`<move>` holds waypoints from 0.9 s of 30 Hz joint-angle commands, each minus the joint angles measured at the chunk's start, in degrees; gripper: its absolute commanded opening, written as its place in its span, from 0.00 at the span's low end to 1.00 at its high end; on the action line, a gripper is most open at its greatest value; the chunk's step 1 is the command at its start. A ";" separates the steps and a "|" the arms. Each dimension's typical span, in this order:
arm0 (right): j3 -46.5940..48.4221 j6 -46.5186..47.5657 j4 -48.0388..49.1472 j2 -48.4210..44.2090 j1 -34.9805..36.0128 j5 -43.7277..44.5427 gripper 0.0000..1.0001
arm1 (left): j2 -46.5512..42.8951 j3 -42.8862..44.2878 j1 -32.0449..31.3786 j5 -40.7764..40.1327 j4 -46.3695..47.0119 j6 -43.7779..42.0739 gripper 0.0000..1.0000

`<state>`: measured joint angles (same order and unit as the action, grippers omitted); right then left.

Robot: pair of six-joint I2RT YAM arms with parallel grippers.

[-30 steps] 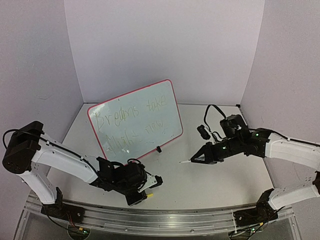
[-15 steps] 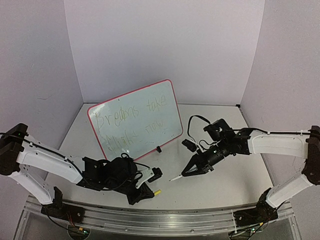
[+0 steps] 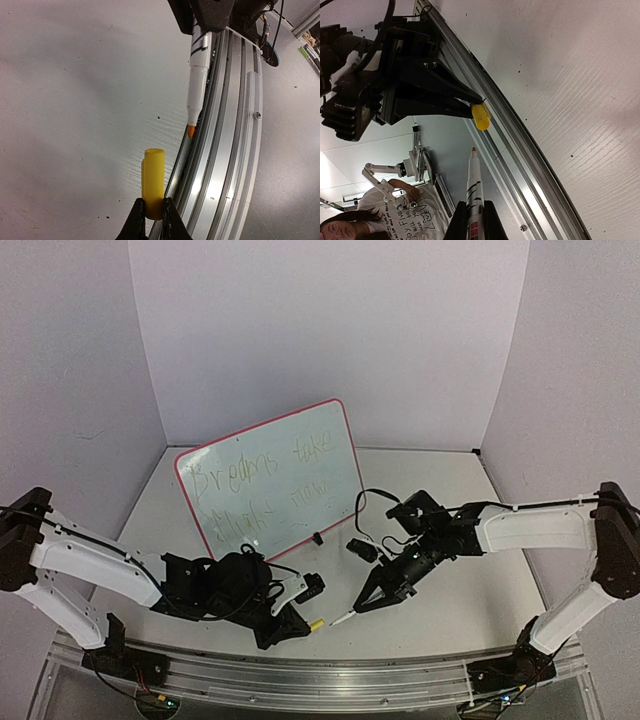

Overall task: Write a sentence on the whiteboard
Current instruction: Insert the whiteboard marker without the cap into the pen cap.

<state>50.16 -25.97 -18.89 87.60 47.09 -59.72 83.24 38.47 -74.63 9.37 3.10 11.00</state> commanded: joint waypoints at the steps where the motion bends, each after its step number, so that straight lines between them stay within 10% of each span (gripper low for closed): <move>1: 2.41 0.93 1.77 0.81 0.35 -0.56 0.00 | -2.14 -0.31 -0.16 0.80 1.86 0.42 0.00; 27: 1.31 -0.74 5.89 2.30 0.31 -0.54 0.00 | -2.73 0.53 -0.12 1.44 0.07 -0.81 0.00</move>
<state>50.81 -26.50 -14.42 89.05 47.09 -59.68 82.35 38.44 -74.63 10.44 2.94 10.55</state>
